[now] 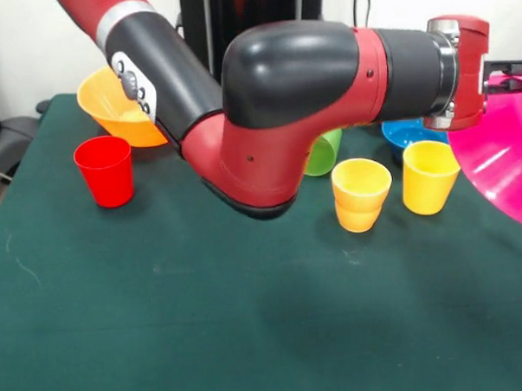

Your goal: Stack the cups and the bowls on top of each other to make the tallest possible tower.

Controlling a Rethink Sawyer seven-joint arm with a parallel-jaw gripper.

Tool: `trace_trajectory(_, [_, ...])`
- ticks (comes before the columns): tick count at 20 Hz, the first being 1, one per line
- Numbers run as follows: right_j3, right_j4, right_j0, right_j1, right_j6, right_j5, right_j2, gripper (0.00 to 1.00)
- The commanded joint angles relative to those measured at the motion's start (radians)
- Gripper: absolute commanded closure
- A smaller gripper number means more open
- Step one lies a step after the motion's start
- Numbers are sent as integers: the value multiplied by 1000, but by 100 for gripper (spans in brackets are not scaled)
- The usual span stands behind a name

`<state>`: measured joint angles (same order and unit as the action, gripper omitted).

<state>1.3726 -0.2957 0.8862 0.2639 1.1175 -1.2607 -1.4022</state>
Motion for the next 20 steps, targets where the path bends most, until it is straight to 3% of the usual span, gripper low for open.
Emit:
trace_trajectory(1, [-226,81,-65,51,-335,-155,56,100])
trace_trajectory(7, [-257,95,-66,48,-292,-148,59,100])
trace_trajectory(16, [-389,111,-111,29,-306,-206,66,100])
trace_trajectory(20, [-397,102,-113,25,-313,-206,68,100])
